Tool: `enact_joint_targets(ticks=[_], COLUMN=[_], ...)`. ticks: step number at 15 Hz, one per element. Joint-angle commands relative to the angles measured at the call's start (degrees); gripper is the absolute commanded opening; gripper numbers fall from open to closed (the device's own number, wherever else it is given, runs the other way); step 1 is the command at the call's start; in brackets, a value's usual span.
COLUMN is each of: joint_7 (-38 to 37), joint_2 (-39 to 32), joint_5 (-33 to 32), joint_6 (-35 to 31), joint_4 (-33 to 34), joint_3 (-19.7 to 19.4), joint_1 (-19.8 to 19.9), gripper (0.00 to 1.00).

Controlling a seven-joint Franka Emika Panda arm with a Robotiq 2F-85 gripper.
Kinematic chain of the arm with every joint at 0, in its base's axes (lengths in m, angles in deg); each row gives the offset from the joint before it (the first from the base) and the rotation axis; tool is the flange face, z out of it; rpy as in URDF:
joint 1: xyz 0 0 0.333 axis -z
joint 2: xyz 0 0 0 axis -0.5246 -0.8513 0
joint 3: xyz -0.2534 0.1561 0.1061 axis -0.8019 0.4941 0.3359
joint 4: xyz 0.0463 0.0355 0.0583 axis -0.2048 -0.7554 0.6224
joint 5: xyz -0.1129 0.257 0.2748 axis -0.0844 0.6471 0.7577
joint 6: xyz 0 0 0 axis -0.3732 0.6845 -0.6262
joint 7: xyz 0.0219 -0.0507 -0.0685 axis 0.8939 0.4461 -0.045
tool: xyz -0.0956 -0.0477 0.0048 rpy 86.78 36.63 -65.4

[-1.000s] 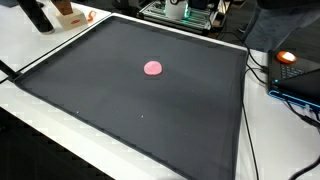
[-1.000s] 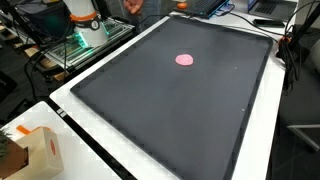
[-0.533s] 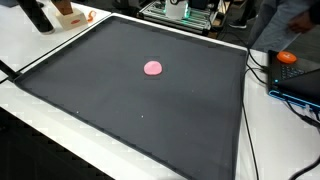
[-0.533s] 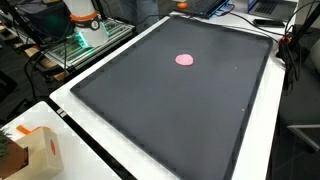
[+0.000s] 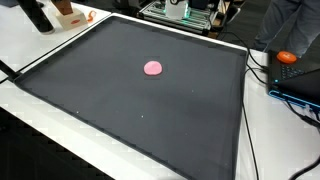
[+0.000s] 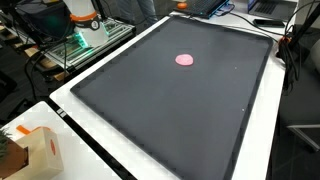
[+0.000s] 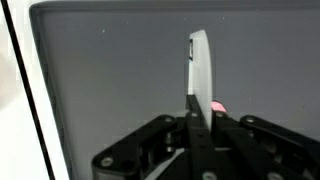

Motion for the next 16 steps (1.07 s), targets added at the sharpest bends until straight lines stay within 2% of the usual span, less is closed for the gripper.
enact_joint_targets(ticks=[1,7,8,13,16], joint_7=[0.1,0.1,0.1,-0.8,-1.0], joint_2=[0.0,0.0,0.0,-6.9,-13.3], joint_5=[0.1,0.1,0.1,-0.5,-1.0], joint_6=[0.1,0.1,0.1,0.1,0.0], joint_4=[0.1,0.1,0.1,6.2,11.4], joint_3=[0.2,0.2,0.2,3.3,5.5], joint_1=[0.2,0.2,0.2,-1.3,-2.2], gripper=[0.04,0.04,0.01,0.01,0.01])
